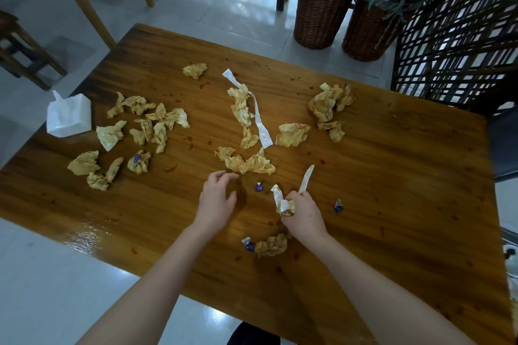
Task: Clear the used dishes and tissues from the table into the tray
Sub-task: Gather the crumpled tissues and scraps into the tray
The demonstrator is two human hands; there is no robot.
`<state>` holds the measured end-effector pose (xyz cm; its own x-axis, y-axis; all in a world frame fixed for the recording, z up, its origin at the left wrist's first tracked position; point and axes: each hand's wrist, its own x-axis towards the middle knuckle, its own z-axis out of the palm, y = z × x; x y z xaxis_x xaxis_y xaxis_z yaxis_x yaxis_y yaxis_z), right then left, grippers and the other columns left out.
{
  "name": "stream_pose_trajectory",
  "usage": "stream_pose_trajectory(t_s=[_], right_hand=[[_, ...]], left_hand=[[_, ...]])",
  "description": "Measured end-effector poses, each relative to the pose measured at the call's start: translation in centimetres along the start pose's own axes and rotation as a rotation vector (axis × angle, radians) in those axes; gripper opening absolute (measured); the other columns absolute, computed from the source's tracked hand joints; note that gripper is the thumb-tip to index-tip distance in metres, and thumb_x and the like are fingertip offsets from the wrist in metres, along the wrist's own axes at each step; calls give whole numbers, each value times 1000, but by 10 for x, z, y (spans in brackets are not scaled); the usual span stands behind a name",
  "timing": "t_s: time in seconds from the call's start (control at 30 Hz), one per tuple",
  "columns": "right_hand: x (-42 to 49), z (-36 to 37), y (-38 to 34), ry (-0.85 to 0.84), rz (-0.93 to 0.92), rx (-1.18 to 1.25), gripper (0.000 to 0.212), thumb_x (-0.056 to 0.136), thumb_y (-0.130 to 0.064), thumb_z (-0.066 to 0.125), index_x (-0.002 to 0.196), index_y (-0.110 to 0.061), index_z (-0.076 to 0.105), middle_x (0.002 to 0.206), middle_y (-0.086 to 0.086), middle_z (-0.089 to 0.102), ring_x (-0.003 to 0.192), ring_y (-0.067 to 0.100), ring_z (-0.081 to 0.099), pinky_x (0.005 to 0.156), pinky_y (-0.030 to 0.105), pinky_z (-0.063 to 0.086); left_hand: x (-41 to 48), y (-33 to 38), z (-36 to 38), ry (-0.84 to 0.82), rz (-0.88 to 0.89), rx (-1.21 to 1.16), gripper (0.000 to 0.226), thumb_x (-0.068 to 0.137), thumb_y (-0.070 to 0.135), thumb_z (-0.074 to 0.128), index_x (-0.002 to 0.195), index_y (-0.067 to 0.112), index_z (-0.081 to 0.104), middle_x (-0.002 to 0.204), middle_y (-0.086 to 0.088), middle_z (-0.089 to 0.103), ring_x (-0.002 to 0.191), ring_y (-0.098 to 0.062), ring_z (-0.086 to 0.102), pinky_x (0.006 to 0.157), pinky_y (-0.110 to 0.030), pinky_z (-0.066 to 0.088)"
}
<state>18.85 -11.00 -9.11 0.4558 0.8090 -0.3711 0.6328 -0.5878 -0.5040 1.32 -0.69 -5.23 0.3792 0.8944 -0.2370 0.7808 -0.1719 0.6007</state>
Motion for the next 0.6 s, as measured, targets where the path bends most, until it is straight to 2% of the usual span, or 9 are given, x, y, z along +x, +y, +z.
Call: stream_pose_trajectory(t_s=[0.1,0.2,0.33,0.47,0.6], right_hand=[[-3,-9,7,26,-24,15,30,77,-19,75,100,-29,58,100,-9,47,87,10,52,69,20,46],[-8,-23,18,58,-22,29,30,77,-18,74,101,-27,59,101,-7,48,86,11,53,70,21,48],[-16,-47,40,97,20,24,31,79,-20,73,105,-25,58,103,-7,46,91,12,49,72,24,46],[-29,-71,69,161,60,45,29,80,-21,72,105,-25,58,102,-7,46,89,11,52,69,24,47],[-46,-96,106,218,69,50,24,79,-17,70,99,-23,59,100,-5,48,86,14,55,68,33,53]], left_hand=[[1,10,4,-11,22,-8,41,92,13,57,131,25,52,141,-3,38,134,-20,34,110,-37,34],[3,25,11,-33,57,-22,40,92,12,57,130,25,52,140,-3,39,134,-20,34,110,-38,35],[5,52,26,-77,125,-13,38,93,11,56,129,23,54,139,-3,39,132,-21,36,110,-36,35],[2,82,47,-133,189,3,39,92,12,57,129,25,53,141,-2,38,131,-21,37,109,-42,36],[-4,117,73,-159,249,37,39,91,11,58,126,27,53,138,-2,39,129,-21,40,106,-37,38]])
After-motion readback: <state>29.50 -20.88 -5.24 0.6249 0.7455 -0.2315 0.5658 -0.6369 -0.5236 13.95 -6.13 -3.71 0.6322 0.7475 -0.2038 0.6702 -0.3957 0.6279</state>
